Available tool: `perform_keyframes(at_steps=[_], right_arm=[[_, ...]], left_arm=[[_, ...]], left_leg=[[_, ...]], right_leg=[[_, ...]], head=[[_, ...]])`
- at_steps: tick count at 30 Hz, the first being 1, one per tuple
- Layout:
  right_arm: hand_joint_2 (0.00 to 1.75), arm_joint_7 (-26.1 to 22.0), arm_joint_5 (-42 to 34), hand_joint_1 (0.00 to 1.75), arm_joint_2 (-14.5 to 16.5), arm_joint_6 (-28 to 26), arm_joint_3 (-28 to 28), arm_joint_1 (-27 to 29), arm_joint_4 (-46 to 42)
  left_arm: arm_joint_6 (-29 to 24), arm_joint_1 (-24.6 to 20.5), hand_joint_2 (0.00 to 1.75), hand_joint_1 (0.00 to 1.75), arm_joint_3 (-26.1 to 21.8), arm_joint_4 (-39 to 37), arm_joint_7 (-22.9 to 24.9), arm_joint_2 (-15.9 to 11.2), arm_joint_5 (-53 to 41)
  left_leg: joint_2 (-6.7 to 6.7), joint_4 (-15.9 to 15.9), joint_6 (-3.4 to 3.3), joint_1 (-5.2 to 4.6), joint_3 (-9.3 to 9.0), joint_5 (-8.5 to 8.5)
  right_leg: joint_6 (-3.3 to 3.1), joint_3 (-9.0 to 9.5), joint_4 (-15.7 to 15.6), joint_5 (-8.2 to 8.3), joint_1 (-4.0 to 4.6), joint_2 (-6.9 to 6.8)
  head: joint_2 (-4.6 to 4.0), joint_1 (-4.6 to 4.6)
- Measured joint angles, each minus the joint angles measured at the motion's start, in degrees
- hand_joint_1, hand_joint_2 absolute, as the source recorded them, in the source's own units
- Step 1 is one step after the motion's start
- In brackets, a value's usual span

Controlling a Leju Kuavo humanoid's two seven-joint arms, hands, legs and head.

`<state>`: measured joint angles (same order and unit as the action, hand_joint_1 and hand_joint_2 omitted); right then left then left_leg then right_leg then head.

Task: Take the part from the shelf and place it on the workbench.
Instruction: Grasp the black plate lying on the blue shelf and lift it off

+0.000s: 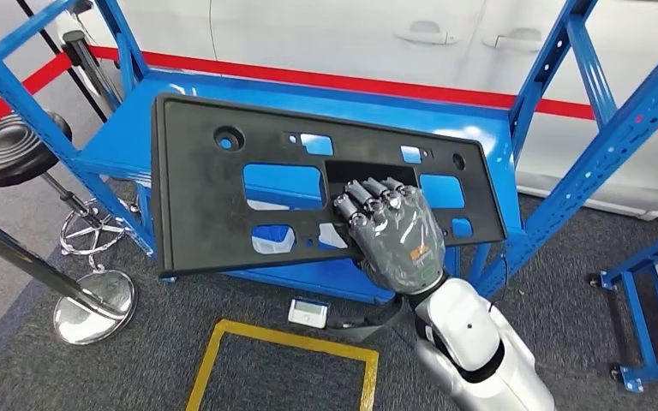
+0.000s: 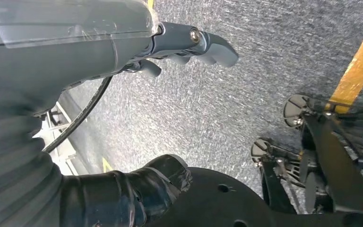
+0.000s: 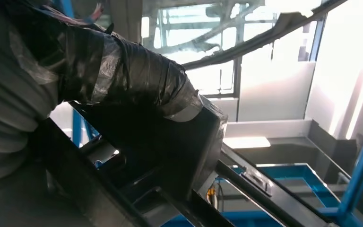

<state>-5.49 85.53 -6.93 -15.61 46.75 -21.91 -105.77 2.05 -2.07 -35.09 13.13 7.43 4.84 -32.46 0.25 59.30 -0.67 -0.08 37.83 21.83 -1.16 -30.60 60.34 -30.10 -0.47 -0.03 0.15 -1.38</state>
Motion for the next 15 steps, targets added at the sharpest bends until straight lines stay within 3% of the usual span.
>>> perform_keyframes(at_steps=[1,2,5,6,7,8,10,12,13,15], right_arm=[[1.75,0.35,-0.37,1.75,-0.04,0.28,-0.04,0.10,-0.05],[1.75,0.74,-0.83,1.75,-0.07,0.53,-0.19,0.37,-0.10],[1.75,2.16,-2.13,1.75,-0.18,1.21,-2.53,2.26,-0.16],[1.75,2.56,-2.31,1.75,-0.25,1.42,-3.88,3.06,-0.18],[1.75,2.84,-2.36,1.75,-0.34,1.60,-5.29,3.80,-0.17],[1.75,3.00,-2.37,1.75,-0.43,1.77,-6.63,4.45,-0.16],[1.75,3.05,-2.37,1.75,-0.51,2.03,-8.79,5.53,-0.17],[1.75,2.95,-2.25,1.75,-0.50,2.12,-10.10,6.30,-0.20],[1.75,2.89,-2.15,1.75,-0.49,2.13,-10.50,6.55,-0.21],[1.75,2.77,-1.92,1.75,-0.47,2.16,-11.07,6.91,-0.25]], left_arm=[[-0.05,0.06,1.75,0.00,-0.08,0.03,0.22,-0.10,-0.54],[-0.10,0.15,1.75,0.00,-0.14,0.08,0.45,-0.19,-1.17],[-0.27,0.49,1.75,0.00,-0.19,0.40,0.90,-0.30,-3.65],[-0.31,0.57,1.75,0.00,-0.19,0.54,1.00,-0.30,-4.49],[-0.33,0.64,1.75,0.00,-0.19,0.69,1.10,-0.32,-5.22],[-0.35,0.70,1.75,0.00,-0.19,0.89,1.22,-0.37,-5.83],[-0.39,0.86,1.75,0.00,-0.20,1.30,1.56,-0.51,-6.79],[-0.41,1.05,1.75,0.00,-0.24,1.65,1.92,-0.72,-7.41],[-0.41,1.13,1.75,0.00,-0.28,1.76,2.05,-0.79,-7.62],[-0.42,1.21,1.75,0.00,-0.35,1.87,2.17,-0.87,-7.79]], left_leg=[[-0.02,0.22,0.31,0.10,0.33,0.35],[-0.04,1.19,0.60,0.21,0.79,1.77],[-0.07,10.14,1.40,0.60,2.91,10.27],[-0.07,13.37,1.59,0.72,3.24,11.93],[-0.07,15.21,1.70,0.80,2.91,12.08],[-0.14,15.22,1.73,0.86,1.69,11.03],[-1.34,9.77,1.45,0.94,-3.58,8.27],[-3.92,1.46,0.83,0.87,-9.71,8.50],[-4.81,-1.16,0.58,0.78,-11.33,9.06],[-4.27,-2.73,0.21,0.64,-11.51,8.81]], right_leg=[[-0.39,-0.35,-0.24,0.60,-0.09,-0.01],[-0.78,-0.82,-0.51,1.31,-0.24,-0.01],[-1.32,-3.01,-0.75,3.41,-0.43,0.26],[-1.28,-3.94,-0.70,4.10,-0.45,0.44],[-1.16,-4.90,-0.62,4.78,-0.50,0.68],[-0.98,-5.86,-0.51,5.45,-0.58,1.01],[-0.45,-7.60,-0.31,6.80,-0.83,1.99],[0.26,-8.70,-0.32,8.11,-0.95,3.09],[0.66,-8.89,-0.54,8.82,-1.03,3.64],[1.56,-9.04,-1.38,10.43,-1.07,4.91]], head=[[0.00,0.01],[0.00,0.02],[0.00,-0.06],[0.00,-0.06],[0.00,-0.05],[0.00,-0.06],[0.00,-0.07],[0.00,-0.06],[0.00,-0.04],[0.00,-0.03]])
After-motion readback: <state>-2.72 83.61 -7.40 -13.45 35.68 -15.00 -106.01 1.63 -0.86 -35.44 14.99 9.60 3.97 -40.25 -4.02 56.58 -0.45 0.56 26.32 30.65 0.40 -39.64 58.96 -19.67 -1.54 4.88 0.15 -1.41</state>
